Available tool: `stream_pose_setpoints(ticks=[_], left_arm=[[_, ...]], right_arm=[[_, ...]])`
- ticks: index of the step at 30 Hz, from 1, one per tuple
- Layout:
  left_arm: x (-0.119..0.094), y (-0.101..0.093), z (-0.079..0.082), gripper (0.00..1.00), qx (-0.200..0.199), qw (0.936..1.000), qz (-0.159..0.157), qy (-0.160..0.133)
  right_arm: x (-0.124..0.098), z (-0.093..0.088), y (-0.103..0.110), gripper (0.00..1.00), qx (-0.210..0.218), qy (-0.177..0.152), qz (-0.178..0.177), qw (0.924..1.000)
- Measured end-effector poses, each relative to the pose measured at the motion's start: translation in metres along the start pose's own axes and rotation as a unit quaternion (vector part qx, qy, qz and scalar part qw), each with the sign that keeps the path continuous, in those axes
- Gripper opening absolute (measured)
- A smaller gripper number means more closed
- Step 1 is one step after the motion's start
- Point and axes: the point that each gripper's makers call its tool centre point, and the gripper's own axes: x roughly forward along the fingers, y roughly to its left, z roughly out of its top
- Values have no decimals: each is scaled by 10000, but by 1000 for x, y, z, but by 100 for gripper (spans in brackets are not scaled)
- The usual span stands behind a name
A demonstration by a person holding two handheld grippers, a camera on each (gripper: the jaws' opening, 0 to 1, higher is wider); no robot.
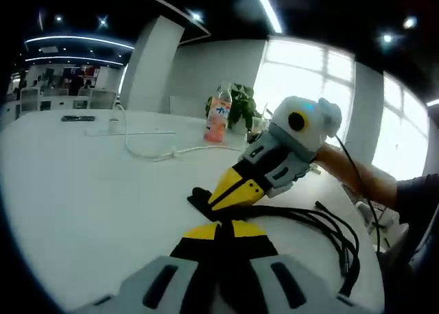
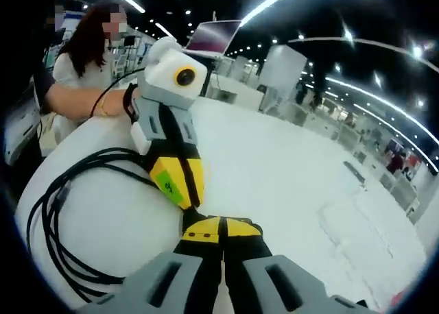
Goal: Coil the Type-C to USB data cable on the desktop and secure it with Velcro straps.
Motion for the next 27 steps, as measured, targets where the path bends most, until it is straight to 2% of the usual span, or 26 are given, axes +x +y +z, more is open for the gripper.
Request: stream_pose_setpoints(ticks=[3, 5, 10, 11, 13, 16, 17, 18, 19, 20, 21, 23, 27], left_arm=[[-1, 0, 0, 5, -11, 10000, -5, -20], [-1, 0, 0, 5, -16, 10000, -6, -25], [-2, 0, 1, 5, -21, 10000, -12, -32], [-2, 0, 1, 5, -20, 10000, -14, -35], [-2, 1, 1, 6, 22, 10000, 7, -47], [-4, 6, 3, 11, 225, 9996, 132, -104], [-4, 8, 4, 11, 240, 9995, 168, -124], [-6, 11, 7, 11, 230, 9993, 226, -177], [-8, 15, 13, 11, 132, 9988, 328, -337], [-9, 17, 17, 11, 13, 9984, 345, -451], [-13, 20, 25, 11, -207, 9970, 356, -660], [-25, 31, 44, 11, -708, 9887, 485, -1232], [-46, 56, 61, 11, -861, 9753, 1025, -1755]], right_arm=[[1, -1, -7, 0, 576, -437, -119, 9973], [2, -3, -13, 0, 878, -614, -224, 9940], [3, -3, -21, 1, 1158, -779, -478, 9891], [2, -3, -21, 1, 1122, -732, -510, 9897], [-2, -5, -29, 1, 1130, -624, -789, 9885], [-13, 5, -38, 1, 1868, -1006, -1008, 9720], [-19, 14, -38, 1, 2045, -1296, -987, 9652], [-22, 20, -34, 1, 2141, -1472, -921, 9613], [-23, 21, -32, 1, 2153, -1506, -885, 9608], [-24, 24, -22, 3, 2187, -1518, -690, 9614], [-24, 26, -8, 11, 2091, -1446, -411, 9663], [-23, 26, 11, 23, 1839, -1184, -149, 9757], [-12, 17, 36, 23, 1143, -468, 30, 9923]])
